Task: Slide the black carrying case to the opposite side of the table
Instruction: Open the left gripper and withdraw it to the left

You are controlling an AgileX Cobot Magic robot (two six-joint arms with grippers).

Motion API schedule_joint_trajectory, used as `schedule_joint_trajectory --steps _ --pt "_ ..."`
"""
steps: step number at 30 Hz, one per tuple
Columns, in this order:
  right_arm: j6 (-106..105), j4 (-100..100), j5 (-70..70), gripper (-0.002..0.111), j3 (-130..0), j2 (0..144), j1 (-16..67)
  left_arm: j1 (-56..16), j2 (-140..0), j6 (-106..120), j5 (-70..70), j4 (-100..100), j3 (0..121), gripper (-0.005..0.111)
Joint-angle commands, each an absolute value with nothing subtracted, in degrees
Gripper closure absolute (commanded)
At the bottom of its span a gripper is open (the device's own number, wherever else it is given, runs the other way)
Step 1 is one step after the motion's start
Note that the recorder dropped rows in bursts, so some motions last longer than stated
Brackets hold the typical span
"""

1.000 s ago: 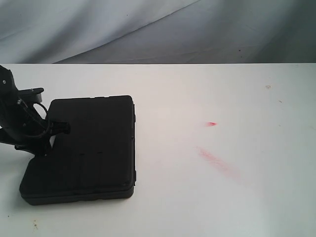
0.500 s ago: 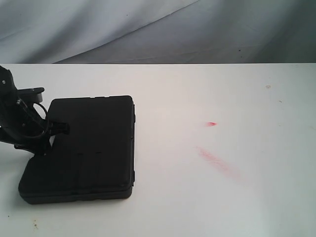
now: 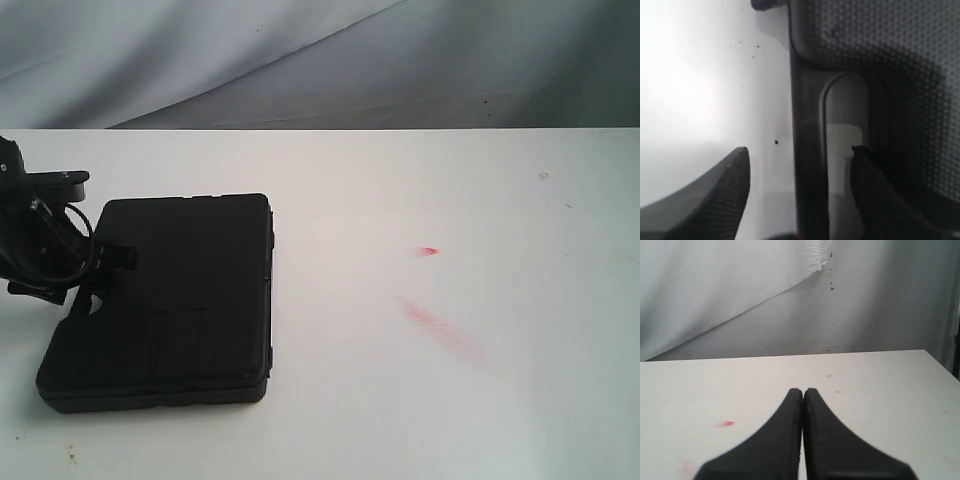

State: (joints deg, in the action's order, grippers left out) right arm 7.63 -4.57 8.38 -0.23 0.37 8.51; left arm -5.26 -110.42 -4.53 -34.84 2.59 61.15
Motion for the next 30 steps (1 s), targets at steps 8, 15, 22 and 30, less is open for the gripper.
schedule_joint_trajectory --steps 8,15,22,30 --pt "7.52 -5.11 8.19 0.108 0.0 0.0 8.07 -6.26 -100.92 -3.99 -34.94 4.03 59.72 0.048" --pt "7.52 -5.11 8.19 0.108 0.0 0.0 8.07 -6.26 -85.07 -3.99 -25.92 6.7 48.04 0.049" --pt "7.52 -5.11 8.19 0.108 0.0 0.0 8.07 -6.26 -72.09 -3.99 -24.29 6.7 41.44 0.049" --pt "7.52 -5.11 8.19 0.108 0.0 0.0 8.07 -6.26 -56.16 -3.99 -22.02 6.7 31.46 0.049"
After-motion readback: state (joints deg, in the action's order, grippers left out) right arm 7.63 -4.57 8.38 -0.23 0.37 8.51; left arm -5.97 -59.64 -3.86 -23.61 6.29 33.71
